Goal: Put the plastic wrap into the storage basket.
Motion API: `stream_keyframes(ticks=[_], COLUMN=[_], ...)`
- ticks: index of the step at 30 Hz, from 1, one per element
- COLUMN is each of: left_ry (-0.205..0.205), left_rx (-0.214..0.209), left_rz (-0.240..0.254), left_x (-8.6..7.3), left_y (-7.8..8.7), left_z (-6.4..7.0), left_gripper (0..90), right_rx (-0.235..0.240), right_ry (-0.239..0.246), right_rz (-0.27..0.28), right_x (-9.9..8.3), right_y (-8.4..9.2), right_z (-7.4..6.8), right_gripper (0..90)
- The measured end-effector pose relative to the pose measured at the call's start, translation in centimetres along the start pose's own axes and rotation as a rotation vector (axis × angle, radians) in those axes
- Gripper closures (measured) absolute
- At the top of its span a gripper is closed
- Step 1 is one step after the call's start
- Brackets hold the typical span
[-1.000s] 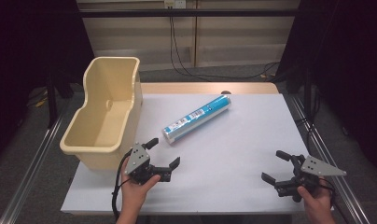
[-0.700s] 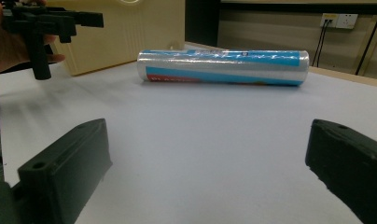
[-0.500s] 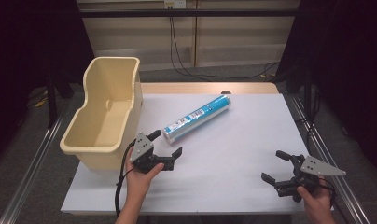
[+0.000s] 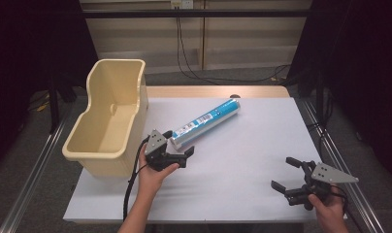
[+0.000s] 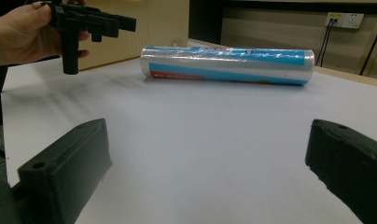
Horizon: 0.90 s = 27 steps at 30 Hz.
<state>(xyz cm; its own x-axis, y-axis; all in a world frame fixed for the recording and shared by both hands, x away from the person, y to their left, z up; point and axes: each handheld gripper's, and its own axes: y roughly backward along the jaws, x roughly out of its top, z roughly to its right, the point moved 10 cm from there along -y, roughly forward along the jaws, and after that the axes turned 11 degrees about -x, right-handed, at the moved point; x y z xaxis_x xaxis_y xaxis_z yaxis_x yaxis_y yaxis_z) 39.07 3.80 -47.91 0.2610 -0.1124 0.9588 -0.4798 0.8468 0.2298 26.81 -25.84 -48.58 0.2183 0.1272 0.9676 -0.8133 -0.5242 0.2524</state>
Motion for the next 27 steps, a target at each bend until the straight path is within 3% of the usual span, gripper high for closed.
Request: stream_keyframes(ticks=[7,9,12,15,27], left_ry=[0.017,0.005,-0.002,-0.005,0.024], left_rx=[-0.005,0.015,0.024,0.043,0.048], left_rz=[-0.069,-0.108,-0.11,-0.154,-0.27], left_x=[0.0,-0.2,-0.1,-0.4,-1.4], left_y=[-1.3,-1.6,-2.1,-2.5,-4.0], left_z=[-1.2,-1.7,-2.3,-3.0,-3.9], left_gripper=[0.0,0.0,0.0,0.0,1.2], right_rx=[0.006,0.007,0.008,0.008,0.011], right_ry=[-0.002,-0.001,0.001,0.003,0.005], right_rz=[0.0,0.001,0.0,-0.001,-0.001], right_x=[0.0,0.0,0.0,0.0,0.0], right_y=[0.0,0.0,0.0,0.0,0.0], right_z=[0.0,0.0,0.0,0.0,0.0], right_gripper=[0.0,0.0,0.0,0.0,0.0])
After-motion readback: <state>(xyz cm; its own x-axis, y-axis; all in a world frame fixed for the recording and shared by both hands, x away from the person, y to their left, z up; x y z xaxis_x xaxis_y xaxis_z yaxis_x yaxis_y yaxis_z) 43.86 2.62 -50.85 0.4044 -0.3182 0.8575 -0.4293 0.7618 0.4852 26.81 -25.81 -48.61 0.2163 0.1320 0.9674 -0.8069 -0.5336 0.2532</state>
